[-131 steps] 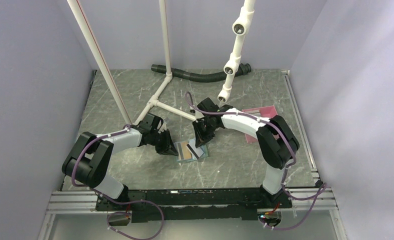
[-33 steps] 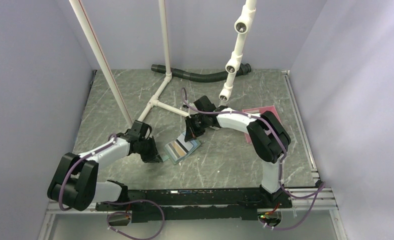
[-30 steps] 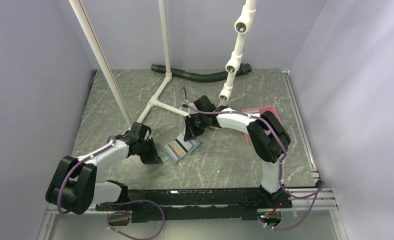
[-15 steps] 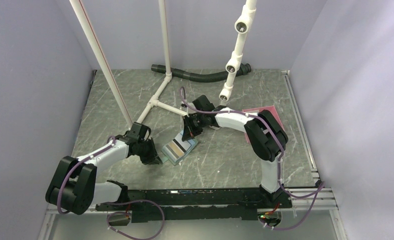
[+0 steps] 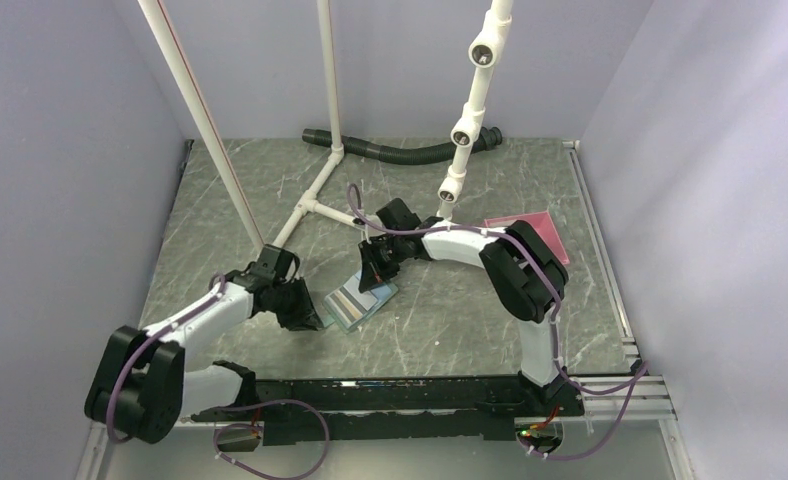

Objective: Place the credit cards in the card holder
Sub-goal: Insert the credit card into the card holder.

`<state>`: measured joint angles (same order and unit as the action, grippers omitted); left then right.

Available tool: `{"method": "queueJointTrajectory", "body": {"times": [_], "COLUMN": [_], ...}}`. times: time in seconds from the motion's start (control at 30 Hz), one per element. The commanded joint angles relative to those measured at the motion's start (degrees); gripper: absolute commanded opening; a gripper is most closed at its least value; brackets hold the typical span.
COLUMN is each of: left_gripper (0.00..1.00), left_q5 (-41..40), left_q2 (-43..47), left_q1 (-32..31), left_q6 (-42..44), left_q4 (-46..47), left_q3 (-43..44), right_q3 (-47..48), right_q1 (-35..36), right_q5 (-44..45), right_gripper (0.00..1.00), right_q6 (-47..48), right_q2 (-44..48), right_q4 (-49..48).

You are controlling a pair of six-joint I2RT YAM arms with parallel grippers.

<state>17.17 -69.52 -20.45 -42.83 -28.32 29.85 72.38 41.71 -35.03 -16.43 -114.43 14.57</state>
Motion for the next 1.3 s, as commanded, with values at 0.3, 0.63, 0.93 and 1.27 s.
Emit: {"method": "queueJointTrajectory", "body": {"times": [0.3, 0.63, 0.93, 1.27], "left_gripper": [0.15, 0.00, 0.00, 0.00], "left_q5": [7.60, 2.91, 0.25, 0.33], "left_q2": [7.09, -5.76, -5.52, -2.51], "left_q1": [-0.03, -2.75, -3.02, -3.02], "left_q6": [-1.43, -4.53, -6.61, -6.08], "left_q4": [-1.22, 12.30, 15.79, 13.51], "left_q3": [8.61, 1.13, -2.60, -2.53], "right_q3": [0.69, -2.11, -4.44, -7.08], "right_q1": [1.18, 5.26, 9.48, 9.44], "right_q5": [6.14, 5.67, 3.91, 0.47], "right_gripper": [0.00, 0.21, 0.41, 0.63], "right_q6": [0.46, -5.52, -6.91, -6.30], "right_q2": [-2.24, 0.36, 3.05, 5.77], "right_q4": [4.16, -1.31, -6.21, -9.60]}}
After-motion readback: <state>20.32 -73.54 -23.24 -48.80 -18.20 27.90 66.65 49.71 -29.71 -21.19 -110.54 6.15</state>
